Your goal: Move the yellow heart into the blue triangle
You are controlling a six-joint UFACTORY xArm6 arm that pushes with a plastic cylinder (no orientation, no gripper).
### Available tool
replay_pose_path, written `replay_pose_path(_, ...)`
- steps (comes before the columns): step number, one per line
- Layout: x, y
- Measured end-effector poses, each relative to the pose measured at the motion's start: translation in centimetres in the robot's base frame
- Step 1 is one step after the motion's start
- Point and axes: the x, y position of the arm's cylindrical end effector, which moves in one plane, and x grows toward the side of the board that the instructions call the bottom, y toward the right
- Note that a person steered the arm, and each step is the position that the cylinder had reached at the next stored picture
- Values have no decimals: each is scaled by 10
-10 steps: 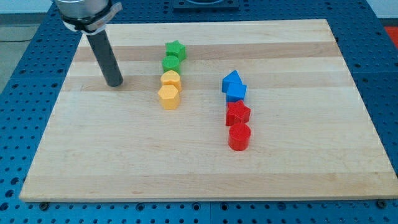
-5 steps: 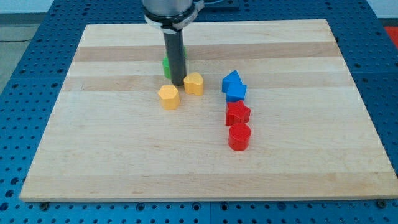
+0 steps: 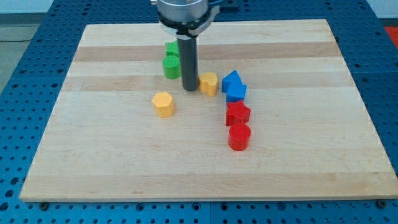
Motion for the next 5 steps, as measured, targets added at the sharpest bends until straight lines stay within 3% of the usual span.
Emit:
replay_pose_path(3, 0, 18)
replay_pose_path(5, 2, -40)
